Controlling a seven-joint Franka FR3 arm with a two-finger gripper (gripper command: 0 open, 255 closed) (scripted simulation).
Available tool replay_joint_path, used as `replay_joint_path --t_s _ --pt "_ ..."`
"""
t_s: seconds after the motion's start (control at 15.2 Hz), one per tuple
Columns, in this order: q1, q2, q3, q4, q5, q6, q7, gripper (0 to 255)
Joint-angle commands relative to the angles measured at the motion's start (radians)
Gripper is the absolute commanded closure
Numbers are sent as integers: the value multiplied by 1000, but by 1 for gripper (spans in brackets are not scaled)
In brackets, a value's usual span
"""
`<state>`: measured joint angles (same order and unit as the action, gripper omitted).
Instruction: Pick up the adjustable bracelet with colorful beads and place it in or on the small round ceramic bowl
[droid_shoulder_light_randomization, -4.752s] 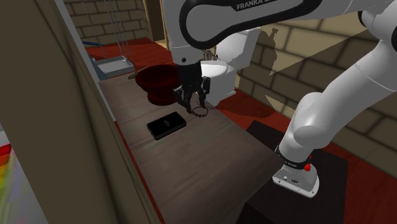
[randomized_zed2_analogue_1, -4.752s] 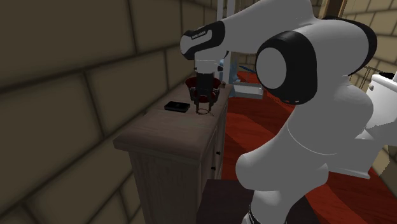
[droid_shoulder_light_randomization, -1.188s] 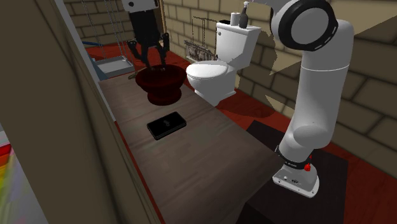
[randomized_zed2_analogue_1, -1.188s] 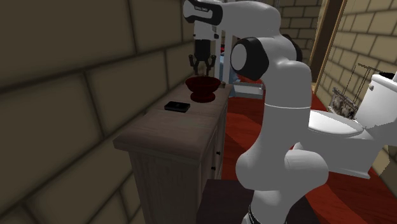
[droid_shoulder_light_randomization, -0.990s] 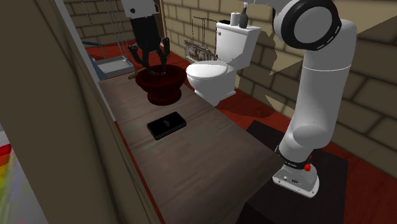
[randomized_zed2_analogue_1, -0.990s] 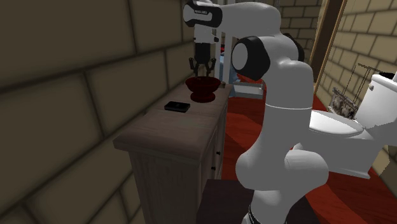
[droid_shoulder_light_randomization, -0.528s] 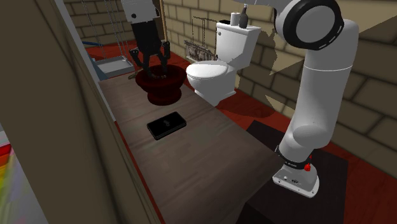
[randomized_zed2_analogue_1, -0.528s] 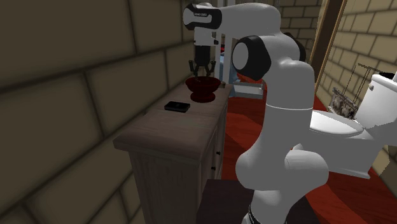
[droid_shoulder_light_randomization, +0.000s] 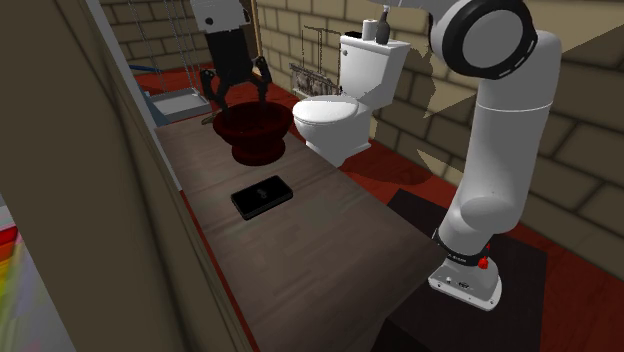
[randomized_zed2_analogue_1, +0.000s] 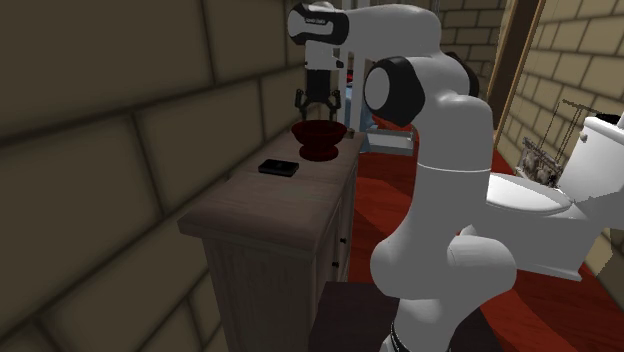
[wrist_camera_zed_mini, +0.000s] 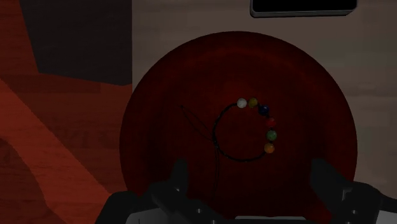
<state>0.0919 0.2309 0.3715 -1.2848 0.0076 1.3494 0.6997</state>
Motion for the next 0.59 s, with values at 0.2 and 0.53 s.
replay_joint_path --t_s 0.2,0.53 --pt "35 107 4 268 -36 -165 22 0" --pt "35 107 4 268 -36 -165 22 0"
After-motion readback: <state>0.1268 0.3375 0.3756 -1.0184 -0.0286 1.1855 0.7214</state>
